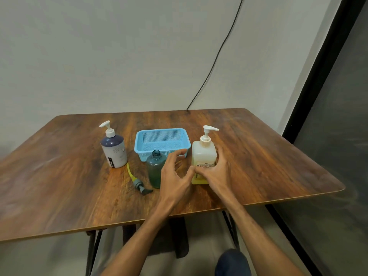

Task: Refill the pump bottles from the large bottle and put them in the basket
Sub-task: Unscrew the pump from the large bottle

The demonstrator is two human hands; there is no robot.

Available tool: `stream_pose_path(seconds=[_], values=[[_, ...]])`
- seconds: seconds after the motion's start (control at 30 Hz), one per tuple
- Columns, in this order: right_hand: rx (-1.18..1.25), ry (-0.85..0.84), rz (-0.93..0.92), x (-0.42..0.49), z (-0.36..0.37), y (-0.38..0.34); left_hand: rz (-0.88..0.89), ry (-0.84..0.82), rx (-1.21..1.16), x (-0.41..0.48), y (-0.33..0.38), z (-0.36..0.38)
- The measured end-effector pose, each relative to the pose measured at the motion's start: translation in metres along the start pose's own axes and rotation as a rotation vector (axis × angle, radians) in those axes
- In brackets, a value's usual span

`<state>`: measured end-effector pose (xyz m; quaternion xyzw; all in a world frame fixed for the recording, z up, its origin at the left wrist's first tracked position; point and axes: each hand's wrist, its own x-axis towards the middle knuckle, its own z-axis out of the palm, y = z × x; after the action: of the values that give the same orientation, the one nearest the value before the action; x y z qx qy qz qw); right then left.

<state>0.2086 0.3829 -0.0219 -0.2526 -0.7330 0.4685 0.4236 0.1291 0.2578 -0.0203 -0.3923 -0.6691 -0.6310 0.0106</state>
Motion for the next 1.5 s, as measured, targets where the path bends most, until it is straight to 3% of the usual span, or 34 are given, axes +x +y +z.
stream_pose_path(seconds=[0.27, 0.5, 0.7, 0.97, 1.07, 1.3, 1.5], values=[[0.038, -0.055, -0.047, -0.014, 0.008, -0.001, -0.032, -0.014, -0.003, -0.003, -0.003, -0.005], [0.082, -0.289, 0.049, -0.008, -0.025, -0.006, -0.098, -0.110, -0.006, 0.007, -0.010, 0.002], [0.029, -0.115, -0.095, 0.007, -0.039, -0.045, -0.132, -0.215, -0.059, 0.012, -0.008, 0.015], [-0.088, 0.056, -0.103, 0.021, -0.003, -0.057, -0.086, -0.136, -0.039, 0.014, -0.013, 0.030], [-0.091, 0.015, -0.113, 0.027, -0.005, -0.054, -0.066, -0.137, -0.034, 0.015, -0.015, 0.031], [0.035, -0.255, -0.031, 0.040, -0.020, -0.052, -0.066, -0.146, -0.048, 0.016, -0.015, 0.031], [0.031, 0.002, -0.088, 0.028, -0.005, -0.056, -0.067, -0.137, -0.050, 0.016, -0.019, 0.033]])
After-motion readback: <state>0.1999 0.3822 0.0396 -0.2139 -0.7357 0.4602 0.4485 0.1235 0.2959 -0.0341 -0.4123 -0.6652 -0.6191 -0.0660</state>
